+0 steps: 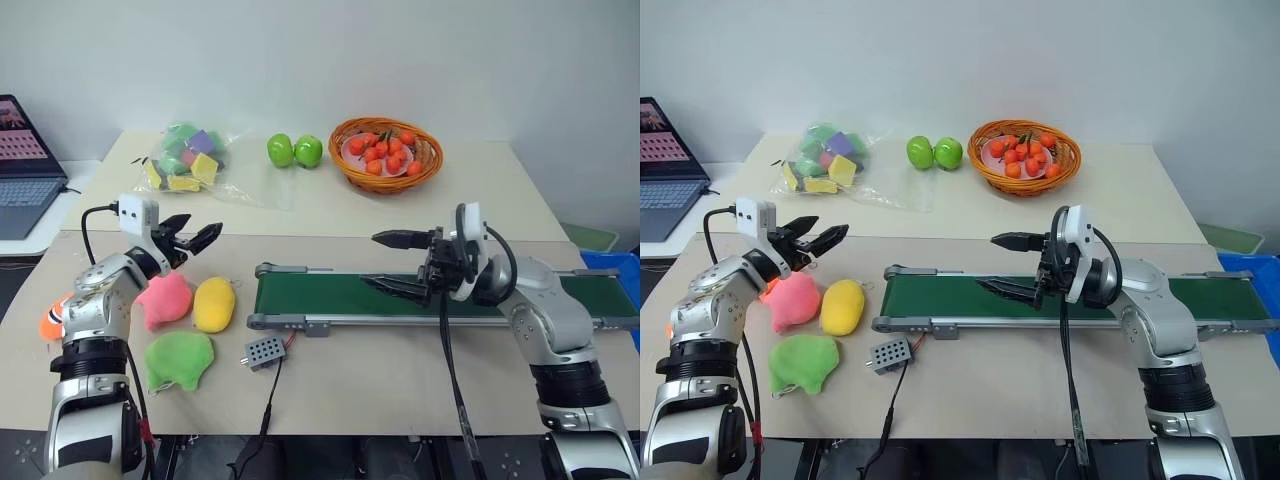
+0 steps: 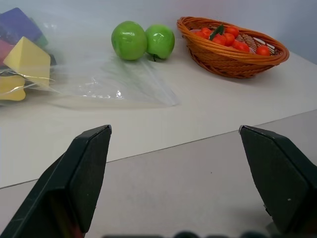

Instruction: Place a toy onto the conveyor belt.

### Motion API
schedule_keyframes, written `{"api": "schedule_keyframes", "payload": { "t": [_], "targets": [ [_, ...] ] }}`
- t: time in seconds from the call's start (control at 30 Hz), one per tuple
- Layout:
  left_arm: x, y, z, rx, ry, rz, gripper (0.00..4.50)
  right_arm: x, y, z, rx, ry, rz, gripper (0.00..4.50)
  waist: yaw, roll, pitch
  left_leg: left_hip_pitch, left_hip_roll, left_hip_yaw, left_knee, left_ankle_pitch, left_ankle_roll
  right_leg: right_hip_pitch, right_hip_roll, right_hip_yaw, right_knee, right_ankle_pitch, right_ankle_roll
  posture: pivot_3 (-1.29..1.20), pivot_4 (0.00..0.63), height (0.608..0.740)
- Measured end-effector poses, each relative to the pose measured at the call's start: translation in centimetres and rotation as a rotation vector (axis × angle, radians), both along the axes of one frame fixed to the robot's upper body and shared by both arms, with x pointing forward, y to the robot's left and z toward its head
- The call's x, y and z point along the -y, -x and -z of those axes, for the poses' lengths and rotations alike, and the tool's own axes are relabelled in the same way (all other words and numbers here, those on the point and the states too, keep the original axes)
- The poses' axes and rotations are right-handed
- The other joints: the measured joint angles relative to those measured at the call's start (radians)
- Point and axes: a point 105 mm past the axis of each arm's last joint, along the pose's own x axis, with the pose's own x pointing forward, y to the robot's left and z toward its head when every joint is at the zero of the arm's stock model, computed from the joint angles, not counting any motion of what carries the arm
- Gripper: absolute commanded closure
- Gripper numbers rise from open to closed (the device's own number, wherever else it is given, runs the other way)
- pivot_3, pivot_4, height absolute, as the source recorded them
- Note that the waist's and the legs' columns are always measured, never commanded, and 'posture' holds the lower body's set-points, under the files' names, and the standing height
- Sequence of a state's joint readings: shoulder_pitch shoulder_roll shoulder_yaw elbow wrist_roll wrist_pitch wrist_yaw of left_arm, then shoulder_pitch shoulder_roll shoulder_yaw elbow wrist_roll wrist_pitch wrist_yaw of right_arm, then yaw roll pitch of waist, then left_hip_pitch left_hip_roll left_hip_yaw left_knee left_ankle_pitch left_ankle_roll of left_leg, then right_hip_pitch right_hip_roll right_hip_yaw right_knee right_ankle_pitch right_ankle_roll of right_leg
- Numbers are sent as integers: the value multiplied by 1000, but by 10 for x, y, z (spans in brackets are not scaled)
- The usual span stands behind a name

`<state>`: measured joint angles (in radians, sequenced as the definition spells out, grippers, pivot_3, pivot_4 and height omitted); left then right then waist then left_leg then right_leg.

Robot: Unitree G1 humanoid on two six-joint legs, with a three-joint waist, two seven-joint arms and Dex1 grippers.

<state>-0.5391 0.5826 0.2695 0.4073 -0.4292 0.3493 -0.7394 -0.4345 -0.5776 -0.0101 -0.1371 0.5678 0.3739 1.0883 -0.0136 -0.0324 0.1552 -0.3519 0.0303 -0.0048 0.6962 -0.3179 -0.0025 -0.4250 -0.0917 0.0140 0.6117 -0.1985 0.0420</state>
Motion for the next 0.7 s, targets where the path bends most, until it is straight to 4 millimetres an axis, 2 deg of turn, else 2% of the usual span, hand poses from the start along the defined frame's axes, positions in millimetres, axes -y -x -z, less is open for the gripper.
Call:
{"api": "schedule_keyframes", "payload": {
  "t": [0.3,0.5,0.6,0.7],
  "targets": [
    [2,4,10,-29,-16,18,100,3,0,0,4,26,-3,0,0,0,0,0,0,0,0,0,0,0,0,0,0,0,0,0,150,738],
    [0,8,9,-27,-37,36,100,3,1,0,1,28,-9,0,0,0,0,0,0,0,0,0,0,0,0,0,0,0,0,0,150,738],
    [-9,13,9,-38,-64,35,100,4,-1,2,-10,28,-6,0,-1,0,0,0,0,0,0,0,0,0,0,0,0,0,0,0,150,738],
    [-29,20,2,-38,-106,0,100,6,-2,4,-20,31,-11,0,-4,0,0,0,0,0,-1,0,0,-1,0,0,0,0,0,0,150,738]
  ]
}}
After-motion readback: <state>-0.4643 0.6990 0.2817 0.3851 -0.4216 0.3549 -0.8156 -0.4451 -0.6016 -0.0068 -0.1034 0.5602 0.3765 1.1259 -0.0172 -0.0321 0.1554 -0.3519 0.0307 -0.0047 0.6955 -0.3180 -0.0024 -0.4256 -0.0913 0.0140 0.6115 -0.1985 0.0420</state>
